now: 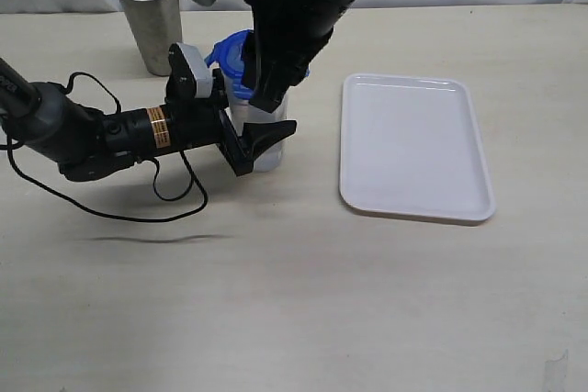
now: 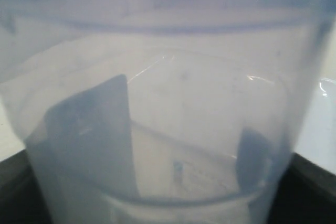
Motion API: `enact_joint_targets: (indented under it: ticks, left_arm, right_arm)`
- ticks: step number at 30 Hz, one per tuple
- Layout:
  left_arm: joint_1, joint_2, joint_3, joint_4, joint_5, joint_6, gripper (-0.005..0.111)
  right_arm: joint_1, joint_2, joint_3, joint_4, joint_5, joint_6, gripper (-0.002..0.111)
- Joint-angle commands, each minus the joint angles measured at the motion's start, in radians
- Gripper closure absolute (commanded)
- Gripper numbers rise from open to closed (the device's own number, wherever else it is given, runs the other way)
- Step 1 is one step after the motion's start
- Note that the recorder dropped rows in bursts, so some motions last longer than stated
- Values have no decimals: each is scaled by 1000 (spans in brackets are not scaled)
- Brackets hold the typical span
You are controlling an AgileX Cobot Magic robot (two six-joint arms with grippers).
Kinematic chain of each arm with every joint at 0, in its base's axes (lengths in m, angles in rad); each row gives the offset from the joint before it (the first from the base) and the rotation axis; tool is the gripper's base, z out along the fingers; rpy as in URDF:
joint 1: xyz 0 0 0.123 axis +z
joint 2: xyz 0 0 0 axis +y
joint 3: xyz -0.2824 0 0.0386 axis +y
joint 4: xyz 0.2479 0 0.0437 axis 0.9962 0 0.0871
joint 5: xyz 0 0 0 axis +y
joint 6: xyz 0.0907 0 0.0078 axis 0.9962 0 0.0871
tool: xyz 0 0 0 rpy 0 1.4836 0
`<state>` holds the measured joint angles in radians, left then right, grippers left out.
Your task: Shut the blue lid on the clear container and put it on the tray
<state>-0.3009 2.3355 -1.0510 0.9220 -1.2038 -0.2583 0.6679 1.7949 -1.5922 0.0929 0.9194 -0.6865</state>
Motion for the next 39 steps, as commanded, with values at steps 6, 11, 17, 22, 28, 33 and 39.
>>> enact_joint_targets:
  ticks: [6,11,17,22,28,33,39]
  left_arm:
    - [-2,-1,0,16,1,-8,107]
    - [-2,-1,0,16,1,-8,107]
    - [-2,-1,0,16,1,-8,107]
    - [-2,-1,0,16,1,-8,107]
    - [-2,-1,0,21,1,-8,107]
    - [-2,-1,0,26,0,-8,107]
    - [-2,-1,0,24,-4,-8,107]
  right_arm:
    - [8,33,4,-34,-100,-36,63]
    - [8,84,4,-34,-90,-60,63]
    - [8,101,4,-82,-79,-85,63]
    - [8,135,4,-112,-79,-85,63]
    - [10,182,4,-143,-77,-88,63]
    - [10,224,5,-238,-43,-88,65]
    - [10,259,5,-247,-33,-99,69]
